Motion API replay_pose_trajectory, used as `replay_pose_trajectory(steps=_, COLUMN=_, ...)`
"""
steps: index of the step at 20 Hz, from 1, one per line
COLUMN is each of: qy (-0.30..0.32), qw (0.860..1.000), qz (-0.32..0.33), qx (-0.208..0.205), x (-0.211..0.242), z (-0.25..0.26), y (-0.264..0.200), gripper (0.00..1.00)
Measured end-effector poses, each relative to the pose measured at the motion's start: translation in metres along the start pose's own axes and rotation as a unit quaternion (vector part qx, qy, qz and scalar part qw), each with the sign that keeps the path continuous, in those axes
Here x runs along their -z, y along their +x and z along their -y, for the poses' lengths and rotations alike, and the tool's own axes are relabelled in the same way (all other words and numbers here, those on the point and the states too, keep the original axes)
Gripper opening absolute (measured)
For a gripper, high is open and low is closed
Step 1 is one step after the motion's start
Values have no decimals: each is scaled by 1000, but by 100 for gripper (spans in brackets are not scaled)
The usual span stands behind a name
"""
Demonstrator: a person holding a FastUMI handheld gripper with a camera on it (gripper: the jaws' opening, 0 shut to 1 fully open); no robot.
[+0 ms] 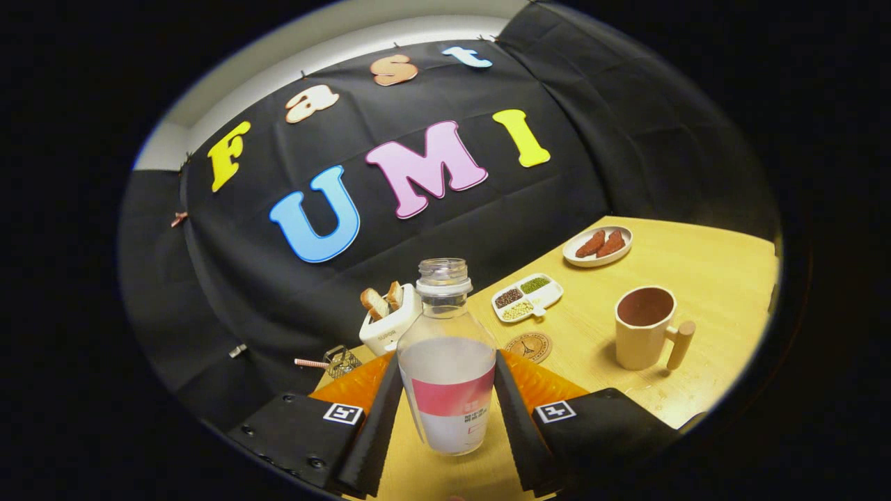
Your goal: Take the bottle from table, then pour the juice into the cup, finally place the bottle on the coaster
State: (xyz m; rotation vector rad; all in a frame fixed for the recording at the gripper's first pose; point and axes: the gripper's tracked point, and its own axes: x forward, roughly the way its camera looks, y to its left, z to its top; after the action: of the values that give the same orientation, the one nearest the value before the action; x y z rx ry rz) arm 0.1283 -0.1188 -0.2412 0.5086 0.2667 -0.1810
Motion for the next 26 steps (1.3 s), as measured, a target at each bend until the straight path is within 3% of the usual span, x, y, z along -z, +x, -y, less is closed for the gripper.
replay_pose_trajectory(steps=7, qy=151, qw=988, qz=-10, qx=-3, x=-20, z=37, y=8, gripper=74)
replay_pose_trajectory(steps=12, qy=261, qw=965, qz=-8, qx=7, x=-33, z=68, y=19, gripper=74)
replay_pose_trajectory(steps=26, qy=419, qw=907, qz=-33, qx=30, x=-27, z=104, y=34, gripper=74)
